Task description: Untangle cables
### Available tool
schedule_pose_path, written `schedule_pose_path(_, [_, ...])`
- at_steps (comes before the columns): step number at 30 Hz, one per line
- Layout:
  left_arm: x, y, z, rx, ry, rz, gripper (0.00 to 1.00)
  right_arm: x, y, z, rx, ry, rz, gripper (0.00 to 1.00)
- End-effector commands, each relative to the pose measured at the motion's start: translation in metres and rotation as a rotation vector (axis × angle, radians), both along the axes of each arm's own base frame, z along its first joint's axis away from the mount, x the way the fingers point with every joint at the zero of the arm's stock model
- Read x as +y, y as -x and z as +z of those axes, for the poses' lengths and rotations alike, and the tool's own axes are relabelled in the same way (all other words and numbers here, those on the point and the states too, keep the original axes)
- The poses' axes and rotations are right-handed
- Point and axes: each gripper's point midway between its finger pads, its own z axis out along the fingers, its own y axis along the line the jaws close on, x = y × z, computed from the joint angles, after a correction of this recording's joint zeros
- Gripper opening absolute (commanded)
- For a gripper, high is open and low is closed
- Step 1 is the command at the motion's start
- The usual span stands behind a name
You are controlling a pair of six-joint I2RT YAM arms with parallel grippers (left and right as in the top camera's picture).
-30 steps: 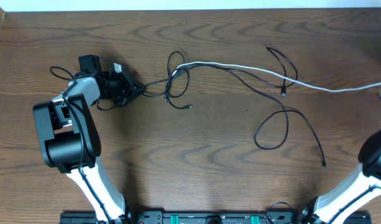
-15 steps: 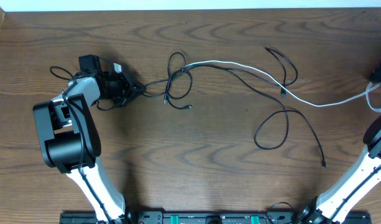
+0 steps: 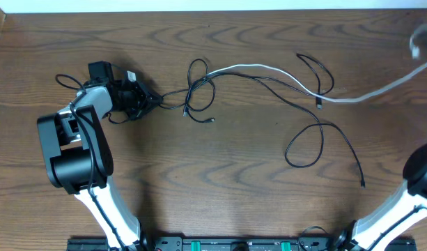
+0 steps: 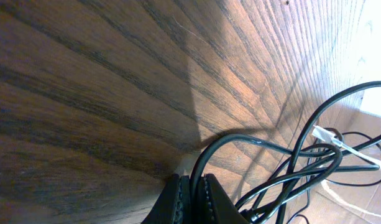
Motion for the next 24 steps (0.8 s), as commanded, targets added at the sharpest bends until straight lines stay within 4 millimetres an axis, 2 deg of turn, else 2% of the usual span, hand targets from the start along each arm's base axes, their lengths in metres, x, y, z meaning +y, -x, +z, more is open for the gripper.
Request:
schedule_pose_path(1, [0.005, 0.002, -0.01, 0.018, -0.031, 0.002, 0.08, 0.046, -0.018, 0.036, -0.091, -0.01, 0.147, 0.98])
schedule_pose_path(6, [0.005, 0.002, -0.01, 0.018, -0.031, 0.002, 0.08, 0.086, -0.034, 0.04, -0.099, 0.004, 0.225, 0.99])
schedule_pose_path(8, [0.005, 0.002, -0.01, 0.018, -0.031, 0.002, 0.08, 0.085, -0.034, 0.039, -0.085, 0.027, 0.185, 0.99])
schedule_pose_path(12, [0.005, 0.002, -0.01, 0.018, -0.031, 0.002, 0.08, 0.069, -0.027, 0.037, -0.047, 0.096, 0.076, 0.99])
schedule_pose_path(15, [0.005, 0.002, -0.01, 0.018, -0.031, 0.002, 0.08, 0.074, -0.028, 0.035, -0.045, 0.079, 0.106, 0.99])
schedule_pose_path(18, [0.005, 0.002, -0.01, 0.018, -0.031, 0.002, 0.08, 0.102, -0.038, 0.032, -0.063, 0.024, 0.292, 0.99])
schedule_pose_path(21, [0.005, 0.002, -0.01, 0.018, -0.031, 0.002, 0.08, 0.153, -0.047, 0.037, -0.14, -0.1, 0.569, 0.99])
schedule_pose_path(24, [0.005, 0.002, -0.01, 0.018, -0.031, 0.002, 0.08, 0.188, -0.048, 0.046, -0.199, -0.197, 0.703, 0.96])
